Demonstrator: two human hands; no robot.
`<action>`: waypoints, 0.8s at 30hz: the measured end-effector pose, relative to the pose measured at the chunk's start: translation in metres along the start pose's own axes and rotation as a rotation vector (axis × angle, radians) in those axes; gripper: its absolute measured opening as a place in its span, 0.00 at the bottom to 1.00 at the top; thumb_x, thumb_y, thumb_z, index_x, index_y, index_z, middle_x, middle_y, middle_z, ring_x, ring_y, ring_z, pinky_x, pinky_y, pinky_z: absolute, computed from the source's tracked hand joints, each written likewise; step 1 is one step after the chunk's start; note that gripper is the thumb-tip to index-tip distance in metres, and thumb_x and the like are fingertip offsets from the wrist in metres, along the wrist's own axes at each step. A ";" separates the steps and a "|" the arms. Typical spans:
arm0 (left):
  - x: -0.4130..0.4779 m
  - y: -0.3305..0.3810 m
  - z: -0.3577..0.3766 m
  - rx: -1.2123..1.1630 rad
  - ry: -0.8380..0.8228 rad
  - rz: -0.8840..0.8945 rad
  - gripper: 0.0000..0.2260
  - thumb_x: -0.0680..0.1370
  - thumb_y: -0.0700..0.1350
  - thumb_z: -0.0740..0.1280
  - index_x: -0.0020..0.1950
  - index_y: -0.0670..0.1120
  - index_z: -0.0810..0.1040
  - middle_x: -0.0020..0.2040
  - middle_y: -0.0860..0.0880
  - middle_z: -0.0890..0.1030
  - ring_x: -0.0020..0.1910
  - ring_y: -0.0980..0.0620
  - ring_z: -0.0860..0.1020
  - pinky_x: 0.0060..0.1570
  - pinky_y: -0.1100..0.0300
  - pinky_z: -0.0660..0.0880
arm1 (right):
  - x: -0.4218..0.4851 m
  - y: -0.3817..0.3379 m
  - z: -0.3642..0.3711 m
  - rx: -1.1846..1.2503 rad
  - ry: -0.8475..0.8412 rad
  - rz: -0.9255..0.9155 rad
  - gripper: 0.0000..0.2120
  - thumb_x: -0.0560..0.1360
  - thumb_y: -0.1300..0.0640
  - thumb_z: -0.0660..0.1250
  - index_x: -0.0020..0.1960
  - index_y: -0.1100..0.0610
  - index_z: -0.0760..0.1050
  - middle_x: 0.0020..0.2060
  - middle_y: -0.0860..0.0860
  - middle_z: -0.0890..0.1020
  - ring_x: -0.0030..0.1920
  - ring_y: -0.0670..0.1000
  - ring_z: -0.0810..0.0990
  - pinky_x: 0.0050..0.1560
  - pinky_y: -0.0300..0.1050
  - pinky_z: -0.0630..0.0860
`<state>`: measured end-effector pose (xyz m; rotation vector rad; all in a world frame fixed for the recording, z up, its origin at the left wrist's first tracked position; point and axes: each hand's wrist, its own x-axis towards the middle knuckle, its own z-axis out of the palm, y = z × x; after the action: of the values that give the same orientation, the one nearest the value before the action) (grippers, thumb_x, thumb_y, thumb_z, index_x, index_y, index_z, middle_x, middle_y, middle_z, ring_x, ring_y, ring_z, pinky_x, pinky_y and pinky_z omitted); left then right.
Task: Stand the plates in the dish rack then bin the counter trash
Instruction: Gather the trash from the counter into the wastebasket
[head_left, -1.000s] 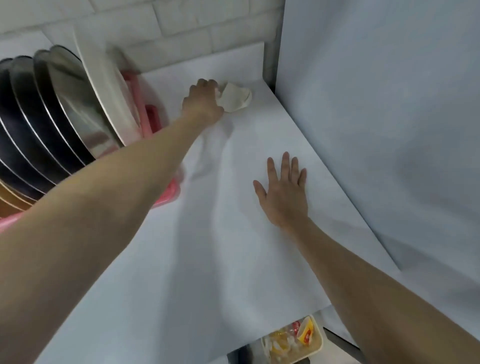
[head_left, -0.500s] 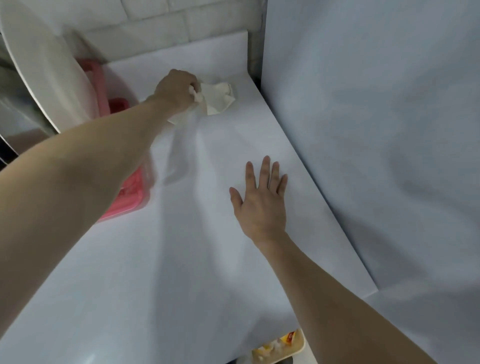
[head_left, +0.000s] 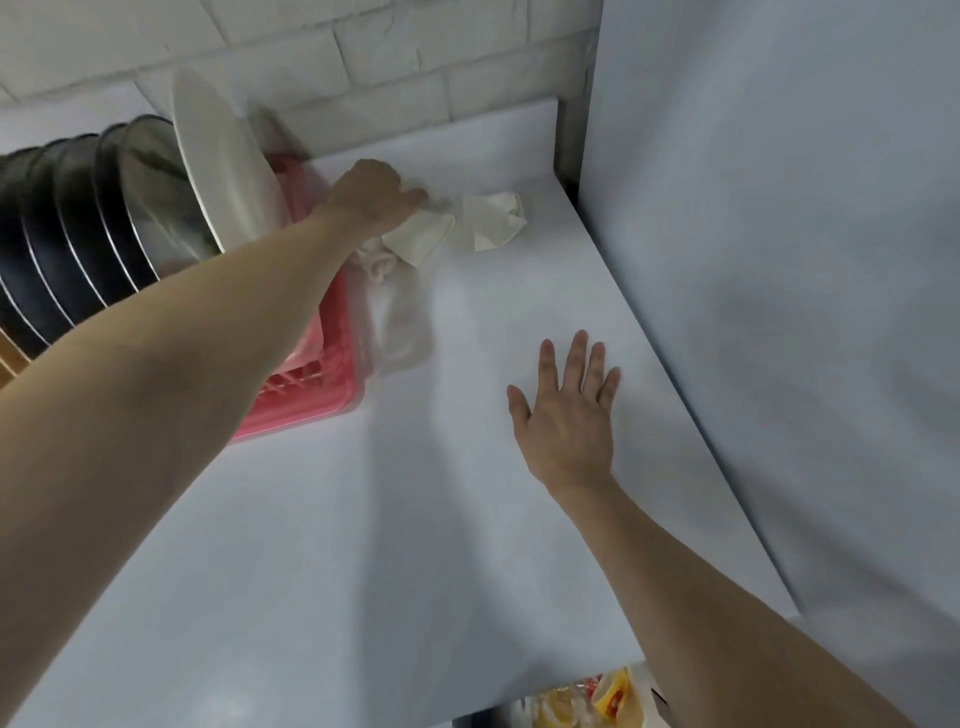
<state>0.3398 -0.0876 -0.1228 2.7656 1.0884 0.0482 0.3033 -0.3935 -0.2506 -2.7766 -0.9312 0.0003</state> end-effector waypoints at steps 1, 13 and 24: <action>-0.003 -0.005 0.002 0.055 -0.048 -0.008 0.19 0.77 0.52 0.64 0.59 0.39 0.79 0.58 0.37 0.79 0.59 0.37 0.76 0.55 0.52 0.73 | 0.000 0.000 0.000 -0.004 -0.002 -0.003 0.34 0.79 0.39 0.43 0.79 0.57 0.57 0.77 0.65 0.53 0.77 0.67 0.52 0.76 0.65 0.47; -0.031 -0.024 0.045 0.254 -0.253 -0.110 0.11 0.73 0.42 0.67 0.54 0.41 0.78 0.53 0.40 0.79 0.50 0.39 0.79 0.46 0.53 0.75 | 0.000 0.002 0.000 -0.021 -0.031 -0.011 0.32 0.81 0.40 0.44 0.80 0.57 0.54 0.78 0.65 0.51 0.78 0.66 0.49 0.76 0.64 0.46; -0.127 0.037 0.031 -0.424 -0.237 -0.112 0.10 0.75 0.43 0.60 0.54 0.45 0.76 0.49 0.41 0.80 0.39 0.44 0.78 0.31 0.55 0.78 | -0.001 0.002 -0.008 -0.015 -0.106 -0.015 0.33 0.82 0.39 0.46 0.80 0.56 0.49 0.78 0.64 0.47 0.78 0.65 0.45 0.76 0.63 0.43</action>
<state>0.2743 -0.2050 -0.1427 2.2665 1.0300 -0.0559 0.3047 -0.3972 -0.2429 -2.8067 -0.9813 0.1400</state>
